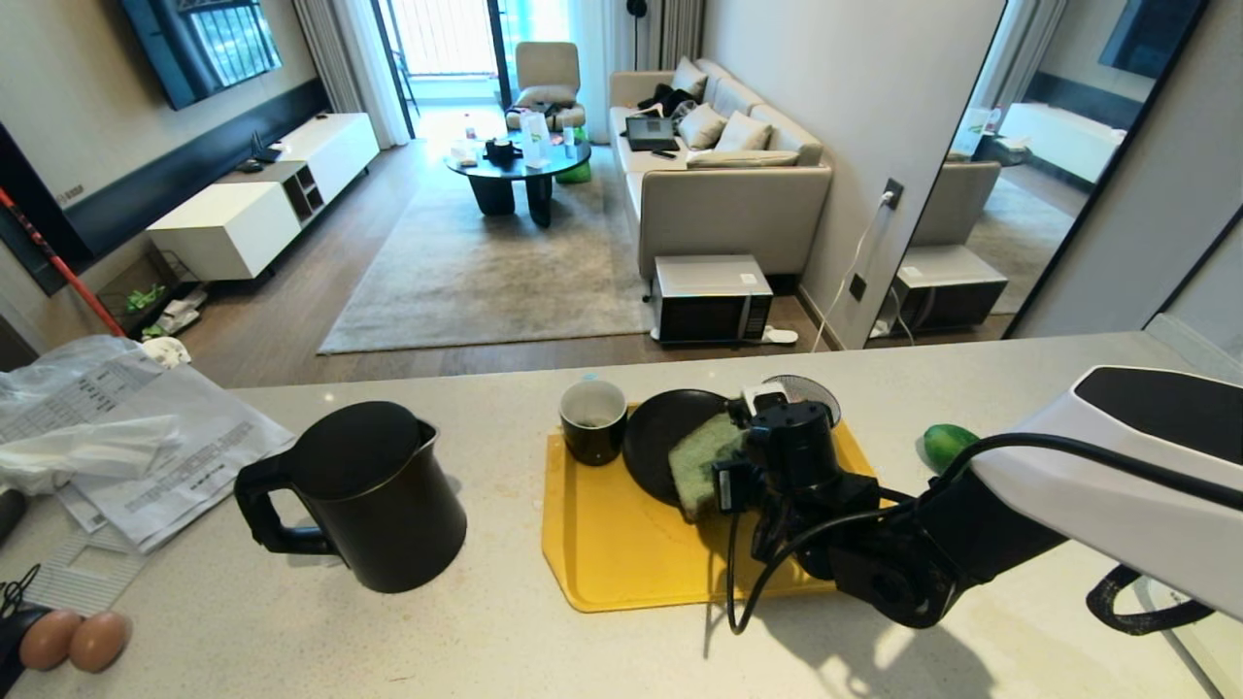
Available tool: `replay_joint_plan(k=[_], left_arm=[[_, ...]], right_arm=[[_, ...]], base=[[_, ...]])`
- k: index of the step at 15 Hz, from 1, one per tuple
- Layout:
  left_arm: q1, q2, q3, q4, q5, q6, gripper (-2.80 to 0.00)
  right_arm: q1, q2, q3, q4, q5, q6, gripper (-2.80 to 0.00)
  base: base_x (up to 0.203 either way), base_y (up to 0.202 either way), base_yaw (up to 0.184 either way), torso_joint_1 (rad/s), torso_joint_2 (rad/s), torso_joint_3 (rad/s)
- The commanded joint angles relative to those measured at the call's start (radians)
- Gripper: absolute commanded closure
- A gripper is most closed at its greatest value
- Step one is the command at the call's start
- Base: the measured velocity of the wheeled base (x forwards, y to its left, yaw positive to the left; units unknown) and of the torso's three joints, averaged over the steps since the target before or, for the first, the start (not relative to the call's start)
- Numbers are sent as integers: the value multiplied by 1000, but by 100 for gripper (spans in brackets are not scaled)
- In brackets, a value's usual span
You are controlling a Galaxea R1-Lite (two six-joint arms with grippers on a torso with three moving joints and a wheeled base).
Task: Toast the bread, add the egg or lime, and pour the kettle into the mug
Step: Put the baked bread on a plate
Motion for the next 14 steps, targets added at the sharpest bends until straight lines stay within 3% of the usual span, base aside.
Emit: replay_joint_plan(k=[1,14], left_arm=[[0,1,0,0,0,-1,0],[0,1,1,0,0,-1,0]], right_arm=[[-7,-12,19,-6,-2,-14,0],[19,5,18,-9,1,-100,0]], base=[[0,0,0,0,0,0],[0,0,0,0,0,0]])
